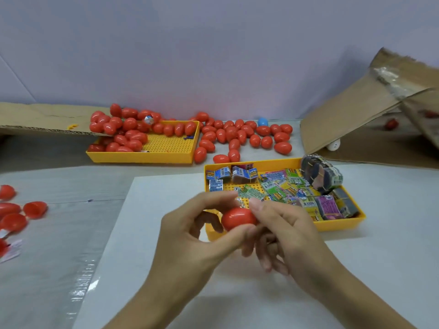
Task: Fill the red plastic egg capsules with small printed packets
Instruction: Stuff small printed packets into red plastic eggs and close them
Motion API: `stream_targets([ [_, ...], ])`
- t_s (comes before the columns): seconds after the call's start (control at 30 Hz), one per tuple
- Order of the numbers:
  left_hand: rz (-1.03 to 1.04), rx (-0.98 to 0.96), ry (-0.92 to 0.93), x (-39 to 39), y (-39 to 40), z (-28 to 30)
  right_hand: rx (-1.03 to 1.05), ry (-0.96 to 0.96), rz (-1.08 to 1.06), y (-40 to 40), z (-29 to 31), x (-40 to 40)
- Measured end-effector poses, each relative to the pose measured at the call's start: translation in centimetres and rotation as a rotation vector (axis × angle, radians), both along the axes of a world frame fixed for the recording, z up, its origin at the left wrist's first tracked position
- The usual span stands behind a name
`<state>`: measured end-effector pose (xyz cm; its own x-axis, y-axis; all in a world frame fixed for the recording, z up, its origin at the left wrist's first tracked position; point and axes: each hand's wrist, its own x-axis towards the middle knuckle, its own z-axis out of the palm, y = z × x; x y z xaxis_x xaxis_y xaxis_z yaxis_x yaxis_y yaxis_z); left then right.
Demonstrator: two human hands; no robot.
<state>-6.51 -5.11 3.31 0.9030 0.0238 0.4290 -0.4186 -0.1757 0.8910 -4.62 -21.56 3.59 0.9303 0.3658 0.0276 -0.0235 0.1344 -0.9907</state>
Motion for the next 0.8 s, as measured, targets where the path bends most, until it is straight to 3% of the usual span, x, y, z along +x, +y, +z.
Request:
stream_targets([
  [0.1,0.013,0.066,-0.047,-0.5,-0.3,0.0,-0.095,-0.011,0.034,-0.4,0.3,-0.2],
  [0.2,-0.024,-0.019,-0.043,-1.0,0.0,-0.3,-0.101,-0.006,0.067,-0.5,0.5,-0.3],
  [0.47,-0.075,-0.344,0.335,-1.6,0.5,-0.2,-0.025,0.059,0.036,-0.3,0.9,-0.5],
  [0.8,-0.14,-0.463,0.464,-1.5,0.4,0.1,-0.068,-0.023,0.013,-0.7,1.0,-0.6],
])
